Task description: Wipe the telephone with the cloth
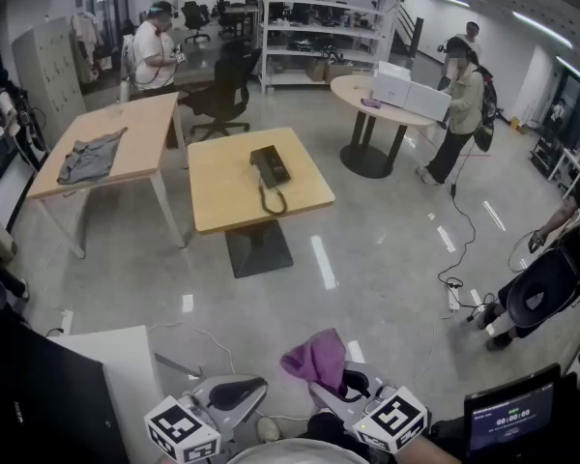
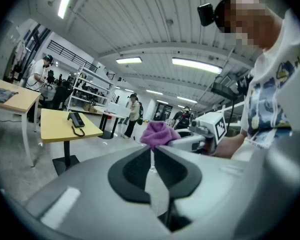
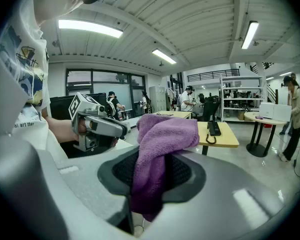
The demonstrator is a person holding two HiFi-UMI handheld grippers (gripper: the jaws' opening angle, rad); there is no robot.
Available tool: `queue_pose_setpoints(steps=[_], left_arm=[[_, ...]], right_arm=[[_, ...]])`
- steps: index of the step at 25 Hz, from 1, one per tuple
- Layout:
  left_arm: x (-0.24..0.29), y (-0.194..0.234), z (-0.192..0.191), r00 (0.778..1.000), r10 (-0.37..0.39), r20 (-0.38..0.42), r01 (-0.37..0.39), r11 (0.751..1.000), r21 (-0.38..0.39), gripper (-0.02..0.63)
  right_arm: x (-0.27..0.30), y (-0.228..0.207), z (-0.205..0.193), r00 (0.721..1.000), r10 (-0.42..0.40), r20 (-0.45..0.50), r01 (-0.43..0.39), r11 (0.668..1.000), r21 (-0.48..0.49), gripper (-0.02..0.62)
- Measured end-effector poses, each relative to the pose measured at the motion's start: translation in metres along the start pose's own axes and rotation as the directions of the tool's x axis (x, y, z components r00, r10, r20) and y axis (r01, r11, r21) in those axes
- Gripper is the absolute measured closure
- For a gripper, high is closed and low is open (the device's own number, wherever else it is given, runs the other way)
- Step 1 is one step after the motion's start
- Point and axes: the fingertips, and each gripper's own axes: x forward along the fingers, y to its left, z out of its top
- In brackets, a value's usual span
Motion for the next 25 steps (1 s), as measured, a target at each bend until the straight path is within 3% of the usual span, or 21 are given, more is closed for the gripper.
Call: queue_pose_setpoints(steps=[8, 25], left_arm=[[-0.002, -0.001, 0.0, 1.0, -0.019, -0.018, 0.02, 0.999, 0.025, 0.581], [-0.014, 0.009, 0.001, 1.0, 0.01, -0.003, -0.01, 1.0, -0.017, 0.581]], right_arm=[[0.002, 0.0, 0.004, 1.0, 0.004, -0.005, -0.004, 1.0, 0.005, 0.48], [0.015, 0.0, 0.012, 1.0, 0.012, -0.022, -0.012, 1.0, 0.015, 0.479]])
